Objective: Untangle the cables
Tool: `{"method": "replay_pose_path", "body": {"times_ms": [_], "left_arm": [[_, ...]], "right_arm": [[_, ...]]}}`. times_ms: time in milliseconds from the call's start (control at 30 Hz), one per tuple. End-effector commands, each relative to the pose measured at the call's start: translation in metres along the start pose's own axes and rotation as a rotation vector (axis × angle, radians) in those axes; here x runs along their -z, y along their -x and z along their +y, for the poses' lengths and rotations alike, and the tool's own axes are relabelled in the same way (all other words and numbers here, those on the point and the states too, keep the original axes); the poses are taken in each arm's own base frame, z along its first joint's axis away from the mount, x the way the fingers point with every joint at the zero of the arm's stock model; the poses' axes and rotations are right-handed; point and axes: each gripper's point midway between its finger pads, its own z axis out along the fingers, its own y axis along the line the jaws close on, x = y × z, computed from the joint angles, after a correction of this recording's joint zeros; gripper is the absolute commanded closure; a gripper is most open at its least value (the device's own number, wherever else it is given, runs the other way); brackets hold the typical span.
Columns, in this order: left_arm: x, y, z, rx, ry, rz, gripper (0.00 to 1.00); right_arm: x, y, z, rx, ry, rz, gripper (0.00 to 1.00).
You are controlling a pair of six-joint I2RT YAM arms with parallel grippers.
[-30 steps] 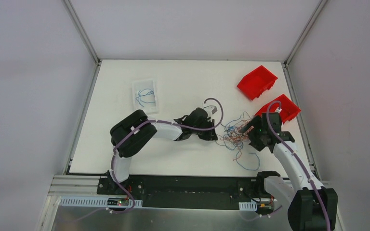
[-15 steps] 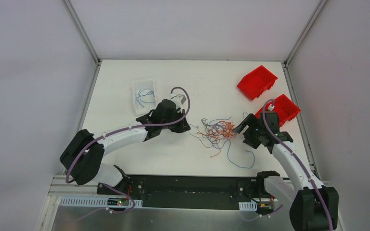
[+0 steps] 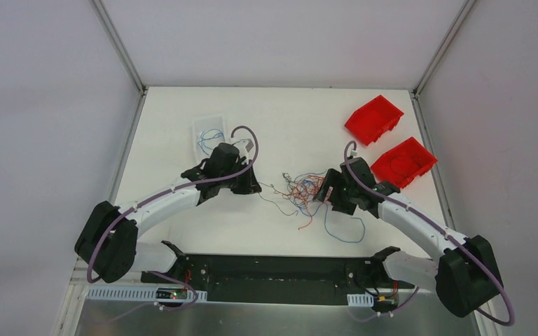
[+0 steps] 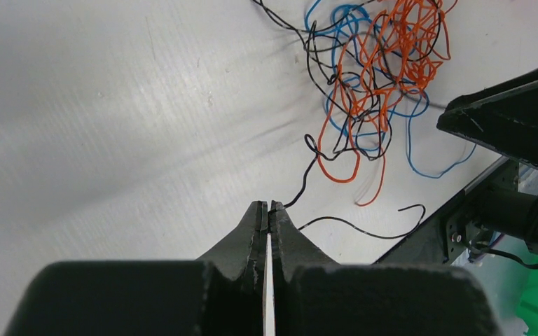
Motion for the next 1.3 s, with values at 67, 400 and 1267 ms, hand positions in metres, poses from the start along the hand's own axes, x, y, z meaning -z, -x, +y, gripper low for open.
{"method": "replay_pose_path", "body": {"times_ms": [67,400,1267], "left_arm": [[0.016,-0.017,0.013,0.025,-0.003,0.024,1.0],[0.018,-0.022,0.015,0.044,-0.01,0.034,1.0],[0.024,-0.019,0.025,0.065,0.019,0.03,1.0]], "right_arm": [[-0.003,0.011,0.025,-0.021,0.036,-0.069,0.23],[-0.03,0.025,0.041,-0.057,0.031,-0.141,0.29],[-0.044,0.043,0.032,0.028,-0.111,-0.161,0.43]]}}
